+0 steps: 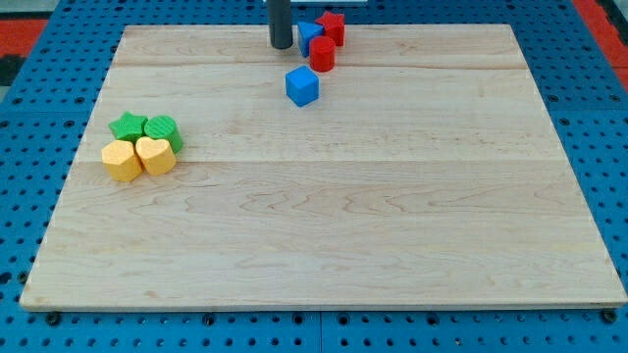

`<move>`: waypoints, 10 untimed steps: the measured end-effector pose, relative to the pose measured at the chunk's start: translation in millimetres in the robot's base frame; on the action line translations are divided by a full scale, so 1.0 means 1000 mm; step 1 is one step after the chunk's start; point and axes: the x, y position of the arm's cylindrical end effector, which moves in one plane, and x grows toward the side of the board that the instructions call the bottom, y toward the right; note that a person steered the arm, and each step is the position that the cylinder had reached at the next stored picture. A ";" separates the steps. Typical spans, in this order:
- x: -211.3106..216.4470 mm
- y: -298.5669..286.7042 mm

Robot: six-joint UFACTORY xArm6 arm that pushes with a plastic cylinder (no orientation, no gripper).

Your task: Move the group of blocks down a bit

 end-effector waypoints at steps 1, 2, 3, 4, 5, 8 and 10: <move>-0.011 -0.040; -0.028 -0.050; -0.028 -0.040; -0.027 0.016; -0.005 0.036; 0.028 0.073; 0.039 0.110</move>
